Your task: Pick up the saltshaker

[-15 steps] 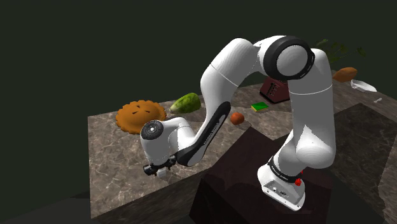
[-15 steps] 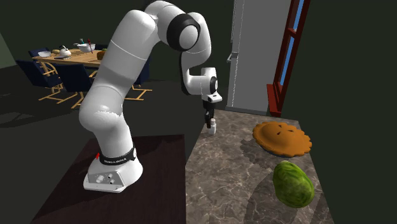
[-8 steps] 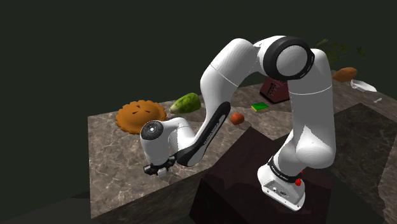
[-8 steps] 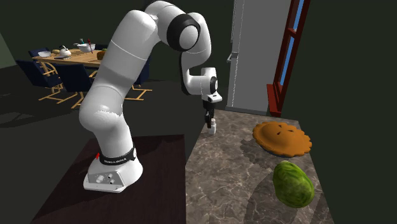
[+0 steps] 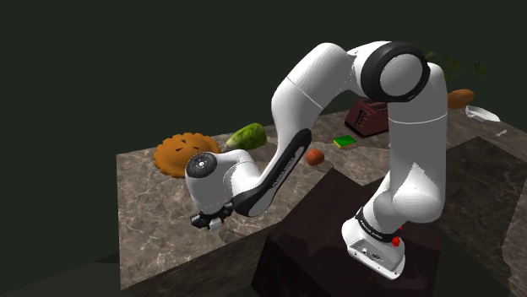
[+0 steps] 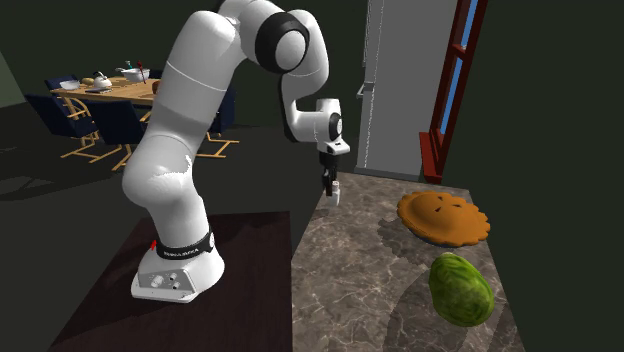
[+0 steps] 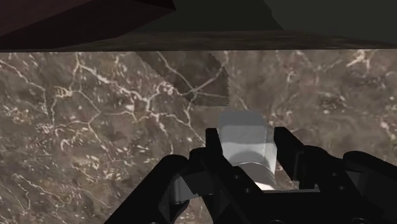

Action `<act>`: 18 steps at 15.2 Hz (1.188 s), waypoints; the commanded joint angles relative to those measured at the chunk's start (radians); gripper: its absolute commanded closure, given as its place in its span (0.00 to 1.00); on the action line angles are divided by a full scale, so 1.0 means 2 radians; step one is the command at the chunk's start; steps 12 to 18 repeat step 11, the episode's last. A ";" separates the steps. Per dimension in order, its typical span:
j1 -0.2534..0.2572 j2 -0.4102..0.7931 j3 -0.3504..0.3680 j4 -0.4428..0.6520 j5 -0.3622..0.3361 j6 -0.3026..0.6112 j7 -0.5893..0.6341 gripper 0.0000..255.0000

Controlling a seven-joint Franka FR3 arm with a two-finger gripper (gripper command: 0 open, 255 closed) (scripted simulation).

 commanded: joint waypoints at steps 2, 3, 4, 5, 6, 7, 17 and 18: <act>-0.010 -0.019 0.014 -0.004 0.018 -0.012 -0.012 1.00; -0.013 -0.025 0.018 -0.005 0.024 -0.016 -0.017 1.00; -0.016 -0.031 0.022 -0.007 0.029 -0.019 -0.021 1.00; -0.019 -0.037 0.027 -0.008 0.035 -0.023 -0.025 1.00; -0.022 -0.043 0.031 -0.009 0.041 -0.027 -0.029 1.00; -0.025 -0.049 0.035 -0.009 0.047 -0.031 -0.034 1.00; -0.032 -0.062 0.043 -0.011 0.060 -0.039 -0.043 1.00; -0.032 -0.062 0.043 -0.011 0.060 -0.039 -0.043 1.00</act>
